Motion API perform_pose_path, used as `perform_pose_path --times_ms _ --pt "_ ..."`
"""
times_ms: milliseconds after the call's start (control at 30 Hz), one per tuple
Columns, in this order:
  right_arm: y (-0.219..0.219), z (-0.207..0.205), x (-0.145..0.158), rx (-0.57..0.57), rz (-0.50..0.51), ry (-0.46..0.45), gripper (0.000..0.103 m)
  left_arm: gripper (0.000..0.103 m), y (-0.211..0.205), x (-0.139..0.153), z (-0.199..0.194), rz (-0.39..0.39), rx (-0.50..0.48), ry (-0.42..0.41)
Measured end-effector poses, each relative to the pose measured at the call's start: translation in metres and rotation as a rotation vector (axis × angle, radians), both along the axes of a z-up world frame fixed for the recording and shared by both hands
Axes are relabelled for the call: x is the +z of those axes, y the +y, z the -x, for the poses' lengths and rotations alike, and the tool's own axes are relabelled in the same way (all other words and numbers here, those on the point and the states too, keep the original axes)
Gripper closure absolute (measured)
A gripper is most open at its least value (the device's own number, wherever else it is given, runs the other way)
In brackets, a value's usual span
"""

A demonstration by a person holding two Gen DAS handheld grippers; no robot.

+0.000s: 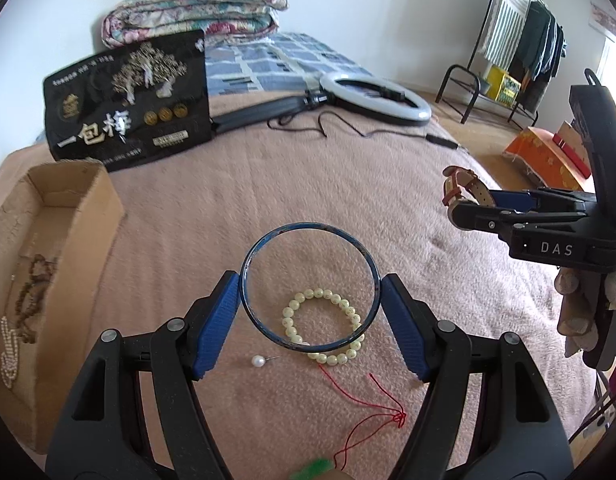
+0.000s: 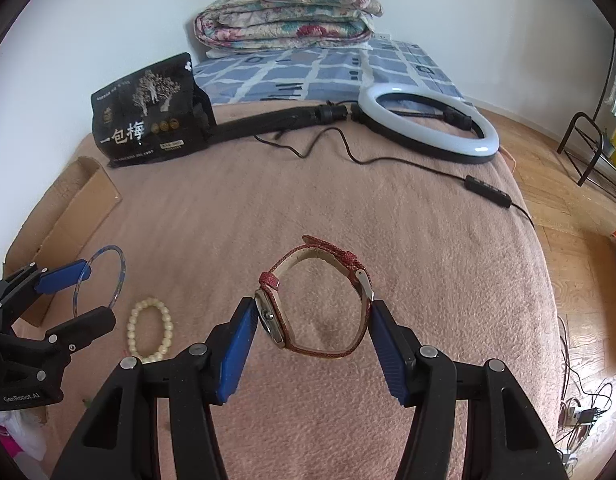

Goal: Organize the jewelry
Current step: 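Grasp the blue bangle with the left tool while the right tool grasps the red-strapped watch, then carry the bangle and watch over the cardboard box with both tools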

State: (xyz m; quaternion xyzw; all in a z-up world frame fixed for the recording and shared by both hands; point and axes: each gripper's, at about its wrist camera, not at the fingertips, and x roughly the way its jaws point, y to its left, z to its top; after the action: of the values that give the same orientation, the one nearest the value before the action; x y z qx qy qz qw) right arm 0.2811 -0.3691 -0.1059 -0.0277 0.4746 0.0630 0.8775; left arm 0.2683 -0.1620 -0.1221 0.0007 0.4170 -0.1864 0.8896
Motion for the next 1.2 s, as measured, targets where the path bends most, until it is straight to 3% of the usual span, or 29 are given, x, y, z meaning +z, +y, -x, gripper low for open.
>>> perform_pose_path --times_ms 667,1200 --pt "0.072 0.018 0.058 0.1 0.012 -0.085 0.044 0.029 0.065 0.061 0.032 0.02 0.066 -0.128" --pt "0.151 0.018 0.071 0.196 0.01 -0.106 0.044 0.029 0.135 0.069 0.047 -0.012 0.146 -0.172"
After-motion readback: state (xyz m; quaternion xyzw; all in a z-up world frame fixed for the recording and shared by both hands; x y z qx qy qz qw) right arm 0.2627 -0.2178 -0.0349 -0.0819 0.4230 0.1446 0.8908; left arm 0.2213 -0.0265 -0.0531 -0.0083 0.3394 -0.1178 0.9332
